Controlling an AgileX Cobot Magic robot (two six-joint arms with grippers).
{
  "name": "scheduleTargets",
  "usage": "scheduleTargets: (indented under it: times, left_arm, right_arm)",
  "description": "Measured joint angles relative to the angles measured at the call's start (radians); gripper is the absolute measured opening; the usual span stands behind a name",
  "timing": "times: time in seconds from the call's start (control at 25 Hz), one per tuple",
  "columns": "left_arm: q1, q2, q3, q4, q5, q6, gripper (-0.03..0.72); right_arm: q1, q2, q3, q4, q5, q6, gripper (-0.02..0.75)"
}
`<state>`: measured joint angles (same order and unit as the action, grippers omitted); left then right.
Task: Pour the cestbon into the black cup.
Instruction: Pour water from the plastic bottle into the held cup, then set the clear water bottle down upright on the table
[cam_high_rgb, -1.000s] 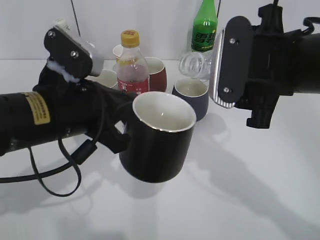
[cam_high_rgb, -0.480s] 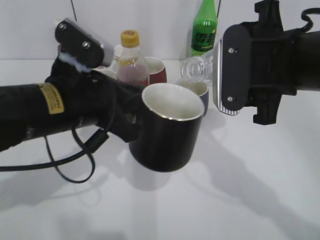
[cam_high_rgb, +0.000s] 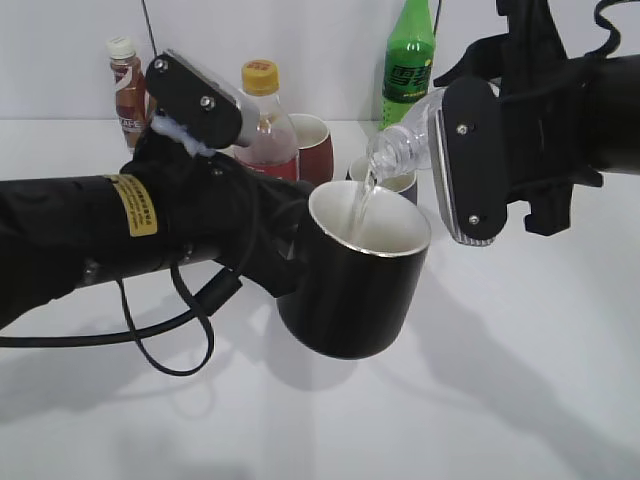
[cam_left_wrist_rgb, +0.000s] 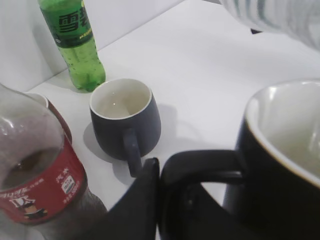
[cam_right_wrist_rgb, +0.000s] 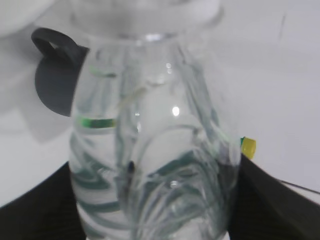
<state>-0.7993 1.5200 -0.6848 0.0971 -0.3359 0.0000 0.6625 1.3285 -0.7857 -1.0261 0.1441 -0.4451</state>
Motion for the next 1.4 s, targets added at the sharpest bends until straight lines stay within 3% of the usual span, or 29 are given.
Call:
scheduleTargets:
  times: [0.52, 0.6, 0.96, 1.2, 1.4]
  left_arm:
    - [0.000, 0.000, 0.000, 0.000, -0.001, 0.000, 0.047]
    - [0.000, 0.000, 0.000, -0.001, -0.001, 0.000, 0.047]
    - [0.010, -0.079, 0.005, -0.003, 0.018, 0.008, 0.047]
    - [0.051, -0.208, 0.072, -0.032, 0.022, 0.024, 0.047]
    - [0.140, -0.364, 0.168, -0.033, 0.023, 0.027, 0.047]
  right_arm:
    - [0.000, 0.000, 0.000, -0.010, -0.005, 0.021, 0.515]
    - [0.000, 0.000, 0.000, 0.059, -0.006, 0.060, 0.515]
    - [0.000, -0.022, 0.004, 0.597, -0.135, 0.099, 0.515]
    - [-0.010, -0.085, 0.085, 0.812, -0.276, 0.147, 0.515]
    - [-0.097, -0.088, 0.188, 0.950, -0.383, 0.202, 0.515]
